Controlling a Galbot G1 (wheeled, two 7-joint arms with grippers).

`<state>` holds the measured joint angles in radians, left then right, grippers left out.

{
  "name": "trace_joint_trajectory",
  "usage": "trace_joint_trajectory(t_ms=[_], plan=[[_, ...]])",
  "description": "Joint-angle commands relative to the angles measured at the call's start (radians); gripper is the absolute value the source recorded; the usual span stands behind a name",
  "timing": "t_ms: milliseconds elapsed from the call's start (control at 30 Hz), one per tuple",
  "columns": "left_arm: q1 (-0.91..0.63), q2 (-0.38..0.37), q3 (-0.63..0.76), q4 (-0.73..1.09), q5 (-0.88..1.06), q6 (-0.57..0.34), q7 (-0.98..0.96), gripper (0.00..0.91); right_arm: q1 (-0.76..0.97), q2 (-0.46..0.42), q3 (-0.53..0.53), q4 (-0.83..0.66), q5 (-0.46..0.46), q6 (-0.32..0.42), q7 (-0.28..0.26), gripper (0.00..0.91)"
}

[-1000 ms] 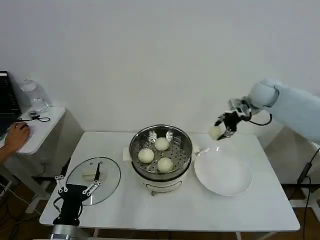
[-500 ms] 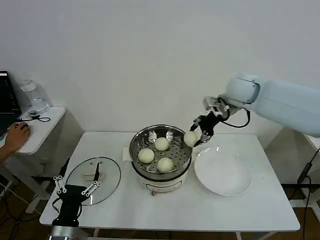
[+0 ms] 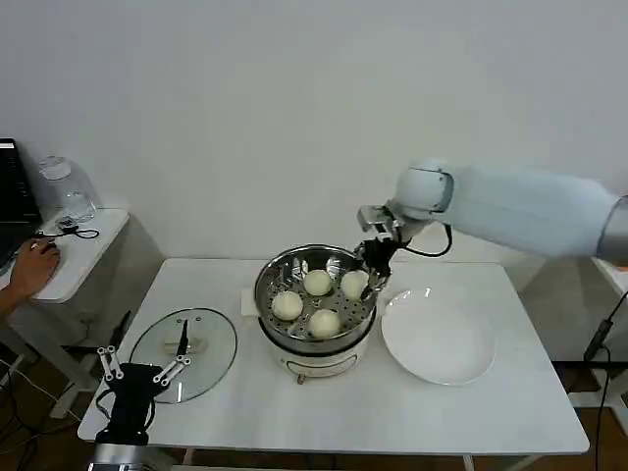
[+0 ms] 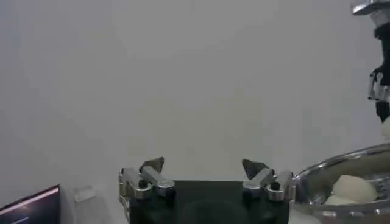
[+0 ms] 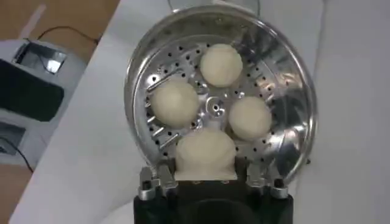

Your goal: Take steamed baozi put them in steamer then cover it.

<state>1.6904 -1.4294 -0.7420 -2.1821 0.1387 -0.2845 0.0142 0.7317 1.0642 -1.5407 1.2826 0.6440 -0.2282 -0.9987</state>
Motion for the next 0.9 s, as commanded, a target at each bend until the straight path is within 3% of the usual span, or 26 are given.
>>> trace_joint_trajectory(t_ms=[33, 633, 667, 700, 900], plan=[[0.0, 0.0, -0.008, 0.007, -0.007, -0.003, 0.0, 0.907, -0.027, 0.09, -0.03, -0.073, -0.022, -0.005, -0.002, 0.645], [-0.002, -0.005, -0.012, 0.0, -0.007, -0.001, 0.0, 0.907, -0.081, 0.104, -0.022, -0.127, -0.068, 0.01, -0.003, 0.645], [-0.003, -0.006, -0.012, 0.002, -0.007, -0.002, 0.0, 0.907, -0.086, 0.106, -0.022, -0.13, -0.069, 0.012, 0.0, 0.746], [-0.002, -0.007, -0.013, 0.004, -0.006, -0.002, 0.0, 0.907, -0.089, 0.107, -0.021, -0.133, -0.072, 0.012, 0.001, 0.907], [-0.002, -0.004, -0.022, 0.015, -0.007, -0.003, 0.0, 0.907, -0.094, 0.107, -0.005, -0.152, -0.065, 0.015, 0.007, 0.907]])
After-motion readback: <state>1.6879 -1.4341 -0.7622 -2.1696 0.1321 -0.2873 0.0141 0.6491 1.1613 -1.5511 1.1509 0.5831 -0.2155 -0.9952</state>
